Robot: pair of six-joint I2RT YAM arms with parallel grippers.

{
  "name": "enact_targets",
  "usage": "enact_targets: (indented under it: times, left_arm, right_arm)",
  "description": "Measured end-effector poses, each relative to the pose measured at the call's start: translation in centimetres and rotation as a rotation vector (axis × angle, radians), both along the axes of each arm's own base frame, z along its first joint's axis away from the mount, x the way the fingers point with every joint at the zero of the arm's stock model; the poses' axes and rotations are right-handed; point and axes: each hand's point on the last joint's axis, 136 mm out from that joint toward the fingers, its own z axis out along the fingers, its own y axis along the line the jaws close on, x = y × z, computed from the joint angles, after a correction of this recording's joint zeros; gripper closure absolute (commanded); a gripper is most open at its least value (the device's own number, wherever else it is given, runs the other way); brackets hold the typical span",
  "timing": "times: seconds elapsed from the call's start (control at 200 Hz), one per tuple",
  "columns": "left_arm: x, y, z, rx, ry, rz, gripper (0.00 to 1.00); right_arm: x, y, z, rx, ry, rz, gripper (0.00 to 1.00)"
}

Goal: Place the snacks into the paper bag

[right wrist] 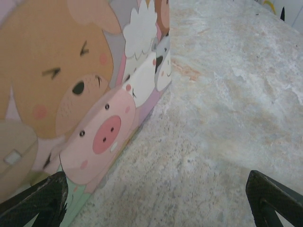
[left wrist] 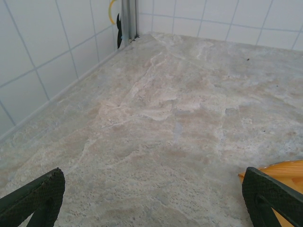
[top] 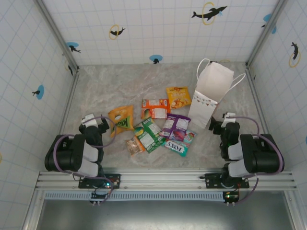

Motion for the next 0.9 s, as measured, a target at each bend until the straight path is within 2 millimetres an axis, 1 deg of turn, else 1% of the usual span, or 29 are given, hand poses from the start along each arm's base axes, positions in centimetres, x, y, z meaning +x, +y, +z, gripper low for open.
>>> enact_targets:
  times: [0.11,0.165,0.24,0.325,0.425,0.5,0.646,0.696,0.751,0.806,0.901]
  left_arm:
    - [0.0,0.0,0.4,-0.001,0.009,-0.002,0.02]
    - [0.5,0.0,0.9,-0.002,0.014,-0.001,0.02]
    - [1.6,-0.1,1.7,-0.014,0.033,0.001,0.03]
    - [3.5,-0.3,3.3,-0.036,0.057,-0.006,0.06]
    - [5.3,-0.9,5.2,-0.072,0.087,-0.028,0.11]
    - [6.0,-1.4,6.2,-0.107,0.117,-0.045,0.14]
    - [6.3,-1.9,6.9,-0.170,0.198,-0.048,0.16]
    - [6.3,-2.1,7.4,-0.187,0.219,-0.054,0.19]
    - [6.4,-2.6,8.2,-0.209,0.234,-0.070,0.21]
    - [6.4,-3.1,9.2,-0.231,0.241,-0.093,0.26]
    - [6.4,-4.4,10.8,-0.284,0.247,-0.154,0.33]
  right_arm:
    - [0.6,-0.3,1.4,0.026,-0.014,-0.018,0.01]
    - [0.8,-0.6,2.0,0.051,-0.013,-0.040,0.01]
    - [0.9,-1.0,2.6,0.087,0.004,-0.073,0.01]
    - [0.7,-1.2,2.9,0.121,0.031,-0.100,0.01]
    - [-0.1,-1.2,3.1,0.155,0.056,-0.118,0.01]
    - [-1.0,-1.2,2.9,0.177,0.084,-0.130,0.01]
    - [-2.1,-1.0,3.0,0.205,0.143,-0.136,0.01]
    - [-2.3,-0.8,3.4,0.214,0.164,-0.130,0.01]
    - [-2.4,-0.6,4.1,0.222,0.175,-0.122,0.01]
    - [-2.5,-0.3,4.8,0.234,0.186,-0.112,0.01]
    - [-3.0,0.2,5.3,0.264,0.215,-0.095,0.01]
